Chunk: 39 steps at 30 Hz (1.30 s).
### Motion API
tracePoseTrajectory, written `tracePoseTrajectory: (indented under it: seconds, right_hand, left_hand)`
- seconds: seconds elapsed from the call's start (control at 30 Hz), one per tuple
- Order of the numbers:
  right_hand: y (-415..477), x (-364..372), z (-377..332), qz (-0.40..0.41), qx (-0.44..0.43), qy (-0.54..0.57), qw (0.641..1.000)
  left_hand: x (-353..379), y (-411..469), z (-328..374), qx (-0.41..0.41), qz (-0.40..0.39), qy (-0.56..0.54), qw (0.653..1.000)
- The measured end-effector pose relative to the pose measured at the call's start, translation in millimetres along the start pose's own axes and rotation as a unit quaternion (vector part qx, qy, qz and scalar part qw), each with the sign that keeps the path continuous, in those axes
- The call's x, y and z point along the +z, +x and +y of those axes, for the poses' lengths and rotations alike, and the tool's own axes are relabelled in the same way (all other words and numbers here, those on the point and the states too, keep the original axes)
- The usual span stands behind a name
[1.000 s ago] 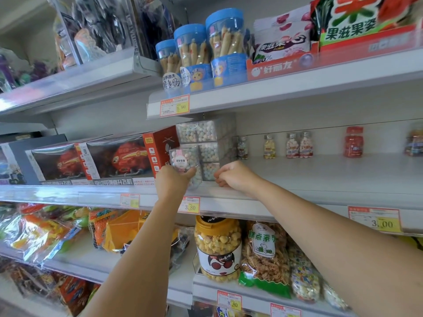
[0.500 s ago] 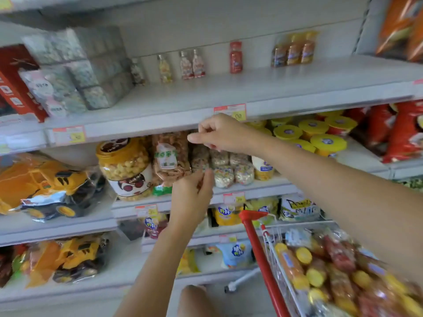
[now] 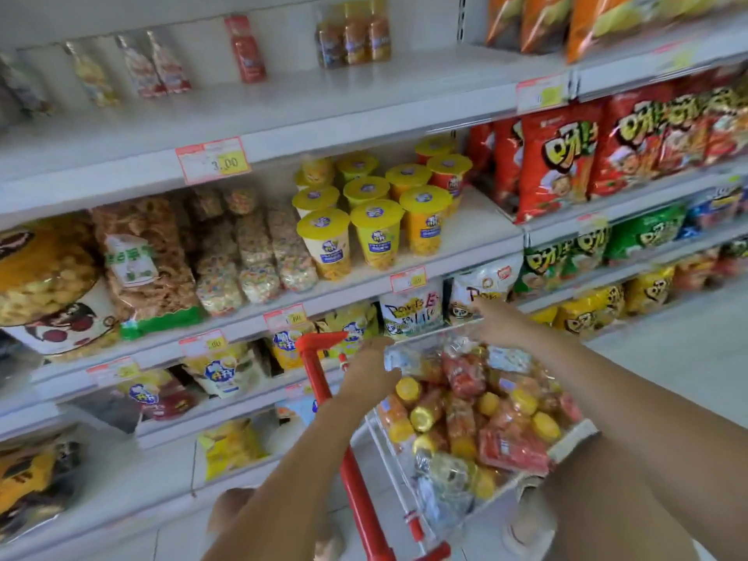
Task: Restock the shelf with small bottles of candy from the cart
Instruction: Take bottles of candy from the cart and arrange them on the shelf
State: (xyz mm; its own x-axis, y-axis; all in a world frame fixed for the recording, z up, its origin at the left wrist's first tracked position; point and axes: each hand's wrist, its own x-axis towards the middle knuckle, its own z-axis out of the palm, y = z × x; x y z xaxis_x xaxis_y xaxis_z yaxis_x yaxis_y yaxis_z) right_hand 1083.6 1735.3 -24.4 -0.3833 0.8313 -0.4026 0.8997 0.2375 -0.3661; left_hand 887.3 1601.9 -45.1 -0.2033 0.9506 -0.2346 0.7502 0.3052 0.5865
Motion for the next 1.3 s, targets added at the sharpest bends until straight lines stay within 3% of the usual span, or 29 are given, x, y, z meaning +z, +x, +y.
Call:
tracePoseTrajectory:
  seconds: [0.13, 0.23, 0.4, 0.6, 0.73, 0.9, 1.07, 1.17, 1.3]
  right_hand:
    - [-6.1, 17.3, 50.7, 0.051, 0.045, 0.015, 0.998]
    - [-11.7, 31.4, 73.9, 0.033, 0.056, 0.024, 0.998]
    - [2.1, 42.6, 94.4, 0.017, 0.049, 0.126, 0.991]
    - [9.9, 42.9, 93.2, 0.054, 0.121, 0.192, 0.972]
    - [7.1, 34.6, 85.7, 0.059, 0.162, 0.25, 0.953]
    - [-5.9, -3.4, 61.1, 0.117, 0.159, 0.323, 0.926]
    - [-26.4, -57.2, -5.9, 0.168, 0.039, 0.4, 0.9]
    - [-52.9, -82.3, -67.3, 0.134, -0.084, 0.469, 0.869]
    - [-78.0, -105.3, -145.8, 0.106, -0.194, 0.475, 0.852]
  left_hand:
    - [22.6, 31.6, 3.8, -0.117, -0.044, -0.026, 0.992]
    - [39.5, 50.2, 2.5, -0.182, -0.022, -0.081, 0.98]
    - [59.1, 66.7, -1.4, -0.227, 0.003, -0.073, 0.971]
    - [58.6, 65.2, 1.2, -0.288, 0.036, -0.197, 0.936]
    - [48.9, 52.2, 8.4, -0.243, 0.065, -0.248, 0.936]
    - [13.3, 14.5, 12.3, -0.097, 0.139, -0.265, 0.949]
    - [-47.3, -33.2, 21.8, 0.033, 0.256, -0.237, 0.937]
    - [-93.0, -58.7, 28.8, 0.079, 0.304, -0.215, 0.925]
    - [-157.4, -94.4, 28.6, 0.112, 0.372, -0.197, 0.9]
